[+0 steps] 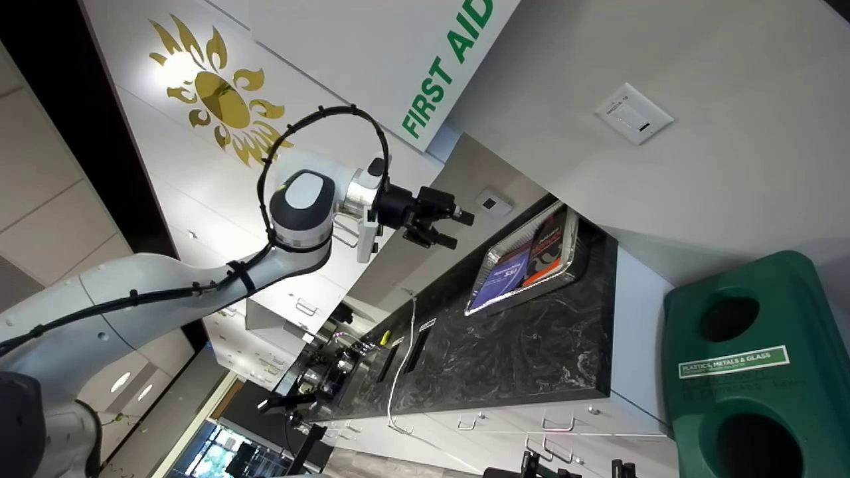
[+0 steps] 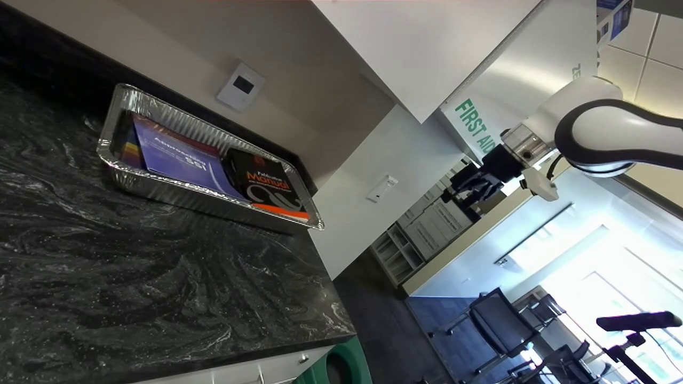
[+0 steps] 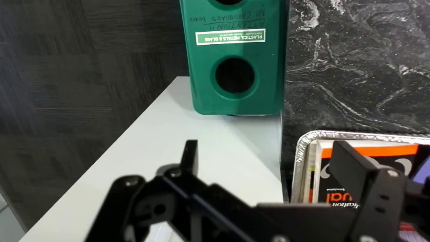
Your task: Turn off the light switch
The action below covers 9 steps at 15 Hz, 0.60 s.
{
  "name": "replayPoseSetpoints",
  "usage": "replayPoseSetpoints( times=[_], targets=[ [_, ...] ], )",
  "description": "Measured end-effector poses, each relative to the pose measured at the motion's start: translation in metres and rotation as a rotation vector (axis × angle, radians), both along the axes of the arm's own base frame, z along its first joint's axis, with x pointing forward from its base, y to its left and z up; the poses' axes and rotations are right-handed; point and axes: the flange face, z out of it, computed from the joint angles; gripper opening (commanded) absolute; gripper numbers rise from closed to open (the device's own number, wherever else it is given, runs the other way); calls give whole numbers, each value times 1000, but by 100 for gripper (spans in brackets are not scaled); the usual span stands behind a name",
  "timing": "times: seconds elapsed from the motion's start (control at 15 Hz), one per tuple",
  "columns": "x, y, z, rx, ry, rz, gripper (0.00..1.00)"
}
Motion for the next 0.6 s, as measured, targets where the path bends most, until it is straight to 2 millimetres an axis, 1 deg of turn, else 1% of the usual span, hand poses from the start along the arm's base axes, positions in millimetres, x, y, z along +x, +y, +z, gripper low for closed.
replayPoseSetpoints(
  times=[0.13,0.2,0.6],
  targets=[
    [-1,-16,-7,12,9,-26,100],
    [-1,-21,-8,17,12,-38,100],
    [-1,-23,-9,18,12,-42,100]
  ],
)
